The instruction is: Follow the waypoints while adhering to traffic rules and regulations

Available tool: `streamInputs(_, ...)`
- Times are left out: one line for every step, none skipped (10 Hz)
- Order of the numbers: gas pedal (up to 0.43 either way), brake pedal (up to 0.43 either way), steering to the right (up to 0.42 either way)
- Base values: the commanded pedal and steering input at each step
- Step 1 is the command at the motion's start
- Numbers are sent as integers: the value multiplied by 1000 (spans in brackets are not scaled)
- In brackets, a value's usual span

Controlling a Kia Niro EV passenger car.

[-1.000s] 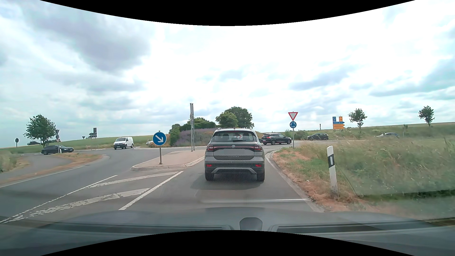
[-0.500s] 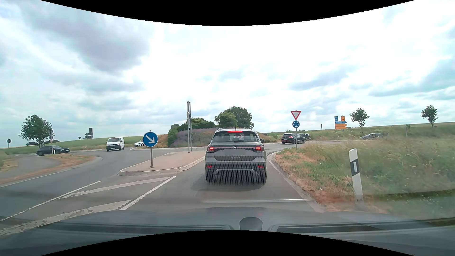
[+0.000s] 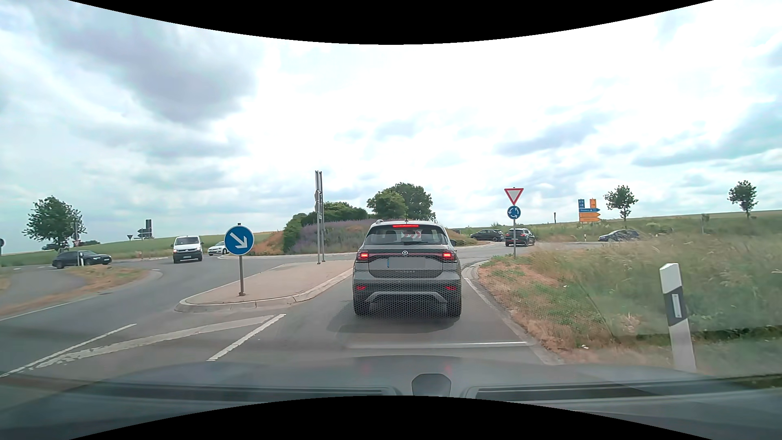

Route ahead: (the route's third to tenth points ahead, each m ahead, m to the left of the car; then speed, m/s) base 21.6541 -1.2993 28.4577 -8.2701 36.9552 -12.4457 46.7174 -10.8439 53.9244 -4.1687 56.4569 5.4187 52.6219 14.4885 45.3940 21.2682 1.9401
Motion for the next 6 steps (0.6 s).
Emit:
streamInputs(0,0,15)
streamInputs(0,0,16)
streamInputs(0,12,17)
streamInputs(0,18,18)
streamInputs(0,24,18)
streamInputs(0,37,19)
